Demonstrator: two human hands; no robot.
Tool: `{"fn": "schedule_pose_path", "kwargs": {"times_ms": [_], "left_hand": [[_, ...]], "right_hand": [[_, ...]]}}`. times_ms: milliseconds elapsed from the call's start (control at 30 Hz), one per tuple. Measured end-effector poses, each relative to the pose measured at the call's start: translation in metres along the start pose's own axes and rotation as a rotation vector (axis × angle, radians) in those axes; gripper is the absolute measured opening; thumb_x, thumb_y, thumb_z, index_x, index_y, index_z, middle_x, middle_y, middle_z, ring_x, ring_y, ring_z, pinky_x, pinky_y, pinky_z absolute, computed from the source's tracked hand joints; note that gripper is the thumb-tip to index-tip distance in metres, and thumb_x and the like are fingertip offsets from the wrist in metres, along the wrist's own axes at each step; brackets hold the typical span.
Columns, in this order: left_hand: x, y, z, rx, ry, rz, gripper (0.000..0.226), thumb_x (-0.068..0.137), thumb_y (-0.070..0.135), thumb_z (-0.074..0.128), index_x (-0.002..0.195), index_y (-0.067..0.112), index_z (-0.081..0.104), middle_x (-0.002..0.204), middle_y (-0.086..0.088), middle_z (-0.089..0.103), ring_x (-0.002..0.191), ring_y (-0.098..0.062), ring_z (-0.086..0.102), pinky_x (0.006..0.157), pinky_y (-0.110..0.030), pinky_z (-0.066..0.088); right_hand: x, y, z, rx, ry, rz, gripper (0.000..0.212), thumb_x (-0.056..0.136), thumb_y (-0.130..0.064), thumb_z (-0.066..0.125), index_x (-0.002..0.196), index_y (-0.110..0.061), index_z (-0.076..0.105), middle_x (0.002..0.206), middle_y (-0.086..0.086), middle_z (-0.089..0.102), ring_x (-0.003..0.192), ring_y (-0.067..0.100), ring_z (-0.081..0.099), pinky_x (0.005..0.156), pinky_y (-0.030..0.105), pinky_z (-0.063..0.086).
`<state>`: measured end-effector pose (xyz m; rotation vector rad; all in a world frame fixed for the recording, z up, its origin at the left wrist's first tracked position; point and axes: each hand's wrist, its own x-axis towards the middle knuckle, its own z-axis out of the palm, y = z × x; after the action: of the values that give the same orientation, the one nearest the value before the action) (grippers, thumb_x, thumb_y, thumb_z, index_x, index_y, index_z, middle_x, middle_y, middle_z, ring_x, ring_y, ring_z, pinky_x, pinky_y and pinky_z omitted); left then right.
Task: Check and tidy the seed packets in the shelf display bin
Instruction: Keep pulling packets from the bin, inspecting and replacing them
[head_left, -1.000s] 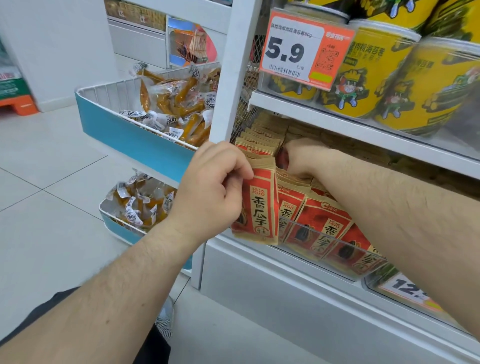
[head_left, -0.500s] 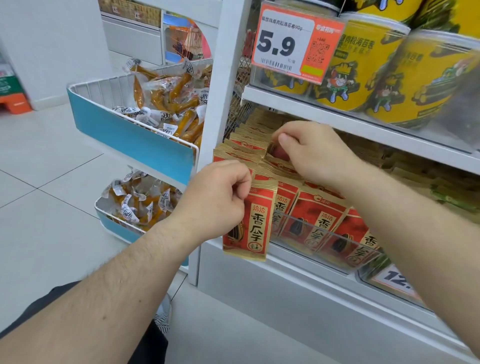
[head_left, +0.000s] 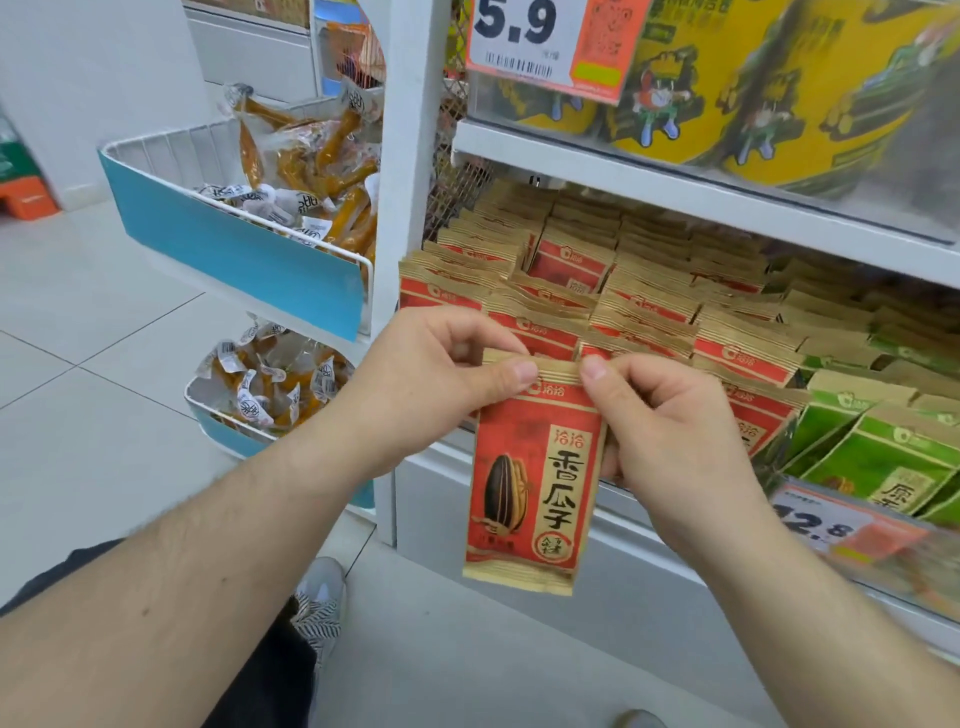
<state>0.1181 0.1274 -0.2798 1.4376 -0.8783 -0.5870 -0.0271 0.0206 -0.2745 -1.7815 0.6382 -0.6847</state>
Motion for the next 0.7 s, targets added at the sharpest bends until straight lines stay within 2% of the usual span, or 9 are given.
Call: {"fn": "schedule_pose_path", "kwargs": {"times_ms": [67,200,400,533,633,700], "left_hand": [[0.0,0.0,0.002,-0.031,-0.016,-0.028,0.009,0.062,0.027,0.074,0.069,0.022,0.074,0.071,-0.003,0.072,0.071,-0.017,0.071,0.062,-0.031,0.057],[0.0,0.0,0.008,-0.062,-0.05,-0.005,0.006,0.061,0.026,0.073,0.066,0.025,0.076,0.068,-0.002,0.07,0.068,-0.015,0.068,0.059,-0.027,0.055],[0.001,-0.001,0.013,-0.107,-0.059,-0.006,0.004,0.063,0.02,0.071,0.064,0.021,0.075,0.066,-0.001,0.071,0.064,-0.013,0.069,0.054,-0.023,0.055],[-0.001,-0.004,0.017,-0.184,-0.069,-0.1,0.013,0.065,0.02,0.07,0.076,0.014,0.069,0.071,-0.005,0.073,0.066,-0.016,0.071,0.052,-0.025,0.056],[-0.003,-0.005,0.019,-0.204,-0.141,-0.163,0.017,0.067,0.021,0.069,0.083,0.014,0.07,0.082,-0.01,0.075,0.07,-0.02,0.073,0.057,-0.028,0.059],[-0.003,-0.005,0.018,-0.198,-0.113,-0.161,0.011,0.067,0.021,0.069,0.077,0.017,0.073,0.08,-0.009,0.076,0.068,-0.02,0.073,0.056,-0.028,0.059]], "right_hand": [[-0.002,-0.001,-0.003,0.097,0.0,0.065,0.045,0.097,-0.025,0.054,0.054,-0.015,0.062,0.045,0.004,0.054,0.037,0.012,0.046,0.037,0.022,0.036],[-0.001,0.001,-0.009,0.177,0.014,0.129,0.049,0.097,-0.024,0.054,0.05,-0.017,0.061,0.042,0.003,0.048,0.034,0.013,0.039,0.036,0.022,0.028],[-0.002,0.001,-0.012,0.191,0.015,0.141,0.046,0.097,-0.025,0.055,0.053,-0.014,0.061,0.043,0.006,0.047,0.035,0.014,0.038,0.036,0.022,0.029],[-0.001,0.0,-0.012,0.211,0.039,0.154,0.049,0.097,-0.027,0.053,0.05,-0.017,0.062,0.039,0.002,0.045,0.034,0.012,0.036,0.036,0.022,0.029],[0.002,0.002,-0.015,0.277,0.06,0.164,0.047,0.099,-0.031,0.051,0.055,-0.016,0.06,0.041,0.006,0.046,0.036,0.016,0.037,0.04,0.022,0.032],[0.001,0.0,-0.017,0.261,0.038,0.154,0.043,0.099,-0.033,0.05,0.062,-0.015,0.061,0.047,0.007,0.05,0.039,0.014,0.041,0.041,0.023,0.034]]}}
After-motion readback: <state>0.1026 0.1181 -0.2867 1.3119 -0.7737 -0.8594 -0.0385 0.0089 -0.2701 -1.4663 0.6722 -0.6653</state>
